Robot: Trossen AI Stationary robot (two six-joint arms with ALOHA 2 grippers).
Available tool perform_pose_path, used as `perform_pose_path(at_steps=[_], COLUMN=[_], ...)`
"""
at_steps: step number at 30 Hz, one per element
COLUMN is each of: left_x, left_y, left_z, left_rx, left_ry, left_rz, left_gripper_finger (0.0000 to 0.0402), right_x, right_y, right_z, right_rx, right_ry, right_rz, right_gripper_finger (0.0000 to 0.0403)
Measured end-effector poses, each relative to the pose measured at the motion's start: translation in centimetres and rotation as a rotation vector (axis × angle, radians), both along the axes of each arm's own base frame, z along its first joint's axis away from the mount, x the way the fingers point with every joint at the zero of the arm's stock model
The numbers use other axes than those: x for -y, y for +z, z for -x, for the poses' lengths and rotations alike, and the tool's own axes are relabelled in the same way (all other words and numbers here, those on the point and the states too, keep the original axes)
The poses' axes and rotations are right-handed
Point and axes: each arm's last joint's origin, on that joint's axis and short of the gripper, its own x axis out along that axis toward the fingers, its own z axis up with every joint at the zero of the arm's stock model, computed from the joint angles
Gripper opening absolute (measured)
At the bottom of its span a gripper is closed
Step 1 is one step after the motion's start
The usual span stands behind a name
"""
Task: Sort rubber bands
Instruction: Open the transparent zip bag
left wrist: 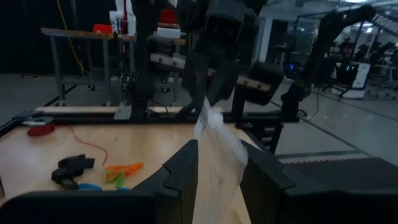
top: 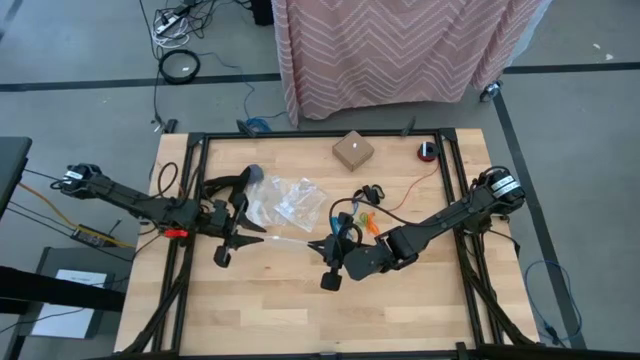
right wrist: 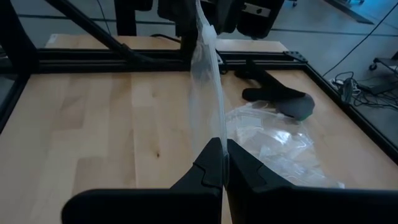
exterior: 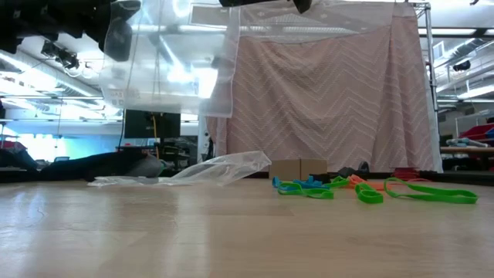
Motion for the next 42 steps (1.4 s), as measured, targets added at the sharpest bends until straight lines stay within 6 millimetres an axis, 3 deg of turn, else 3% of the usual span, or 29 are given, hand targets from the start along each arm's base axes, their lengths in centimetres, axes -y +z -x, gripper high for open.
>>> perform_pose_path(at_steps=[23,30,38,42], left_x=[0.02,0.02,0.0,-0.01], left_y=[-0.06,-0.06,-0.06,-0.07], left_z=[0.0,0.0,0.0,-0.01], left_rx=[-0.01,-0.01,-0.01,-0.011], left_ry=[-0.008,-0.008,-0.001,0.003], left_rz=[0.016,0.016,0.017,0.017], left_gripper_finger=[0.0111,0.0076,0.0009,0.0007], right_x=[-0.03,-0.03,-0.07,-0.09], right_y=[-0.01,0.01,0.0,-0.03], right_z=[-0.03,-0.04,-0.04,-0.1], right_rx=[-0.002,-0.002,-0.005,-0.014], right_ry=[0.009,0.012,0.024,0.059], right_rz=[0.004,0.007,0.005,-0.006], right_gripper_finger=[0.0,0.0,0.0,0.0])
